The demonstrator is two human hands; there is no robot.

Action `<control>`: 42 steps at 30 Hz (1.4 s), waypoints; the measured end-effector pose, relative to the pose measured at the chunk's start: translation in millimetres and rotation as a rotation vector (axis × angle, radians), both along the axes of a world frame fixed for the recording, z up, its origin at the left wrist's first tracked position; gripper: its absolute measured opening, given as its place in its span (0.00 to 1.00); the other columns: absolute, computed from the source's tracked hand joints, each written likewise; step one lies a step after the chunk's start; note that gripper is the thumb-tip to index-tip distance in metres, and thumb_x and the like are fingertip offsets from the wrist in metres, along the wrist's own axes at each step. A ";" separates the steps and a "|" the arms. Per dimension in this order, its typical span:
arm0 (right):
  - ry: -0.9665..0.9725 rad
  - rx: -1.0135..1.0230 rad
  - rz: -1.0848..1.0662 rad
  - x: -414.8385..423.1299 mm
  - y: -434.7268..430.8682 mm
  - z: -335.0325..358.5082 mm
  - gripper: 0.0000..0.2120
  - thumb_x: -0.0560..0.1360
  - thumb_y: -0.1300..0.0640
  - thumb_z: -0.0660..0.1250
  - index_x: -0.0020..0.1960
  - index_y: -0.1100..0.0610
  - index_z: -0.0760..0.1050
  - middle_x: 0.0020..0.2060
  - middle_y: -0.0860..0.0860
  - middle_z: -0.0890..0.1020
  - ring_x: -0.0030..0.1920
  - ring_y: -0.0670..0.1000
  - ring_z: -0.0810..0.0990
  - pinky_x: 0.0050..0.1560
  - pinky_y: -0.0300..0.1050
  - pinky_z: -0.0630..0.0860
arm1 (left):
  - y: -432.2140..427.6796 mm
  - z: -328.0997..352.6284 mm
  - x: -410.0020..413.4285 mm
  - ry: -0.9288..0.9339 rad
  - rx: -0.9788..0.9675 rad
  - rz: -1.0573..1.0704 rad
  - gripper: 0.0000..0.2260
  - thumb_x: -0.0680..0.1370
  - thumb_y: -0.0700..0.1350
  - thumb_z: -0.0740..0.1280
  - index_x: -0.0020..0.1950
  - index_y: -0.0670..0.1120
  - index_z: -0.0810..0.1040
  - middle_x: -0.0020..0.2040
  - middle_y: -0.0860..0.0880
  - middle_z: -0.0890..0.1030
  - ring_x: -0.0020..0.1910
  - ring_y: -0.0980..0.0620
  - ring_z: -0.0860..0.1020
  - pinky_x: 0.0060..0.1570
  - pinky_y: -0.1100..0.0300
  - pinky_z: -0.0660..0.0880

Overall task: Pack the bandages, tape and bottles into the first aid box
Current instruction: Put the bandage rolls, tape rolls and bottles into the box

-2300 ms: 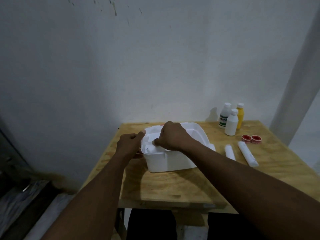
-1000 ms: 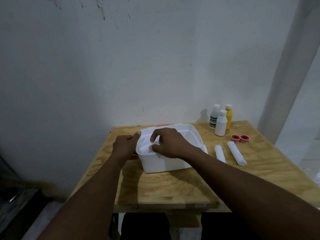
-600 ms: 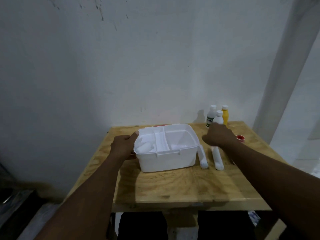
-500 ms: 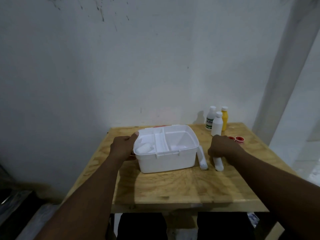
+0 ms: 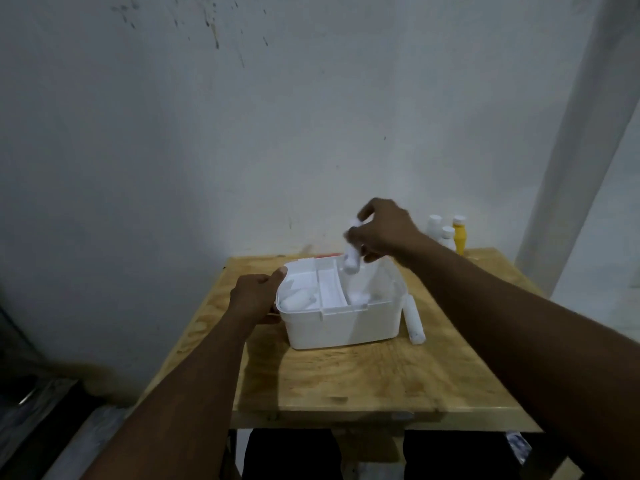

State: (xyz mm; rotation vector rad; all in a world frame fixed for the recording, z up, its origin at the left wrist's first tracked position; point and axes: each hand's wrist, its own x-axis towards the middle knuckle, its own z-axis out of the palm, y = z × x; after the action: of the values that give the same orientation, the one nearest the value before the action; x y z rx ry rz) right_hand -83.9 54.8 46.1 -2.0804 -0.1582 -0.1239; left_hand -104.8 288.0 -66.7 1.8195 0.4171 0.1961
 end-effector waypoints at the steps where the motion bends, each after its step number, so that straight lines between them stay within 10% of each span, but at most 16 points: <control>1: 0.018 -0.030 0.036 -2.3 11.4 -3.5 0.13 0.69 0.61 0.74 0.50 0.59 0.74 0.48 0.61 0.80 0.37 0.59 0.86 0.36 0.55 0.85 | 0.5 0.5 0.1 0.002 0.007 -0.004 0.23 0.76 0.61 0.71 0.47 0.40 0.85 0.46 0.40 0.86 0.45 0.40 0.86 0.40 0.48 0.86; 11: -0.034 -0.449 0.040 9.5 48.6 -52.9 0.14 0.68 0.56 0.69 0.52 0.59 0.75 0.50 0.56 0.79 0.47 0.58 0.80 0.43 0.46 0.76 | -1.9 4.3 -2.8 0.007 0.030 -0.027 0.21 0.78 0.60 0.70 0.47 0.41 0.86 0.46 0.40 0.86 0.44 0.40 0.86 0.41 0.47 0.85; 23: -0.164 -0.452 0.041 4.0 49.4 -78.9 0.07 0.72 0.54 0.67 0.47 0.57 0.78 0.47 0.54 0.81 0.47 0.56 0.80 0.46 0.48 0.78 | -3.9 9.4 -6.0 0.022 0.079 -0.027 0.21 0.78 0.60 0.69 0.49 0.41 0.86 0.46 0.41 0.86 0.43 0.40 0.85 0.43 0.44 0.86; 30: -0.236 -0.331 -0.080 6.2 -6.1 -27.5 0.06 0.73 0.53 0.67 0.45 0.55 0.81 0.50 0.56 0.83 0.52 0.58 0.81 0.53 0.46 0.76 | 0.5 35.6 4.8 -0.030 0.696 0.022 0.22 0.77 0.63 0.67 0.39 0.45 0.82 0.44 0.44 0.86 0.46 0.43 0.83 0.44 0.56 0.76; 42: -0.128 -0.341 -0.292 41.0 -165.0 -24.3 0.06 0.72 0.58 0.67 0.46 0.58 0.81 0.45 0.52 0.82 0.48 0.54 0.80 0.47 0.47 0.78 | -182.5 81.5 60.5 -0.296 0.881 -0.512 0.11 0.71 0.56 0.66 0.46 0.53 0.84 0.49 0.49 0.86 0.51 0.46 0.83 0.53 0.51 0.80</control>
State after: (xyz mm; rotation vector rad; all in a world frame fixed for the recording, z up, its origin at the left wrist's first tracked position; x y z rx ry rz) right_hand -42.9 -110.2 21.8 -2.4271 0.0539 -0.4341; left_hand -44.3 105.5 14.9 2.6307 -0.4276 0.3141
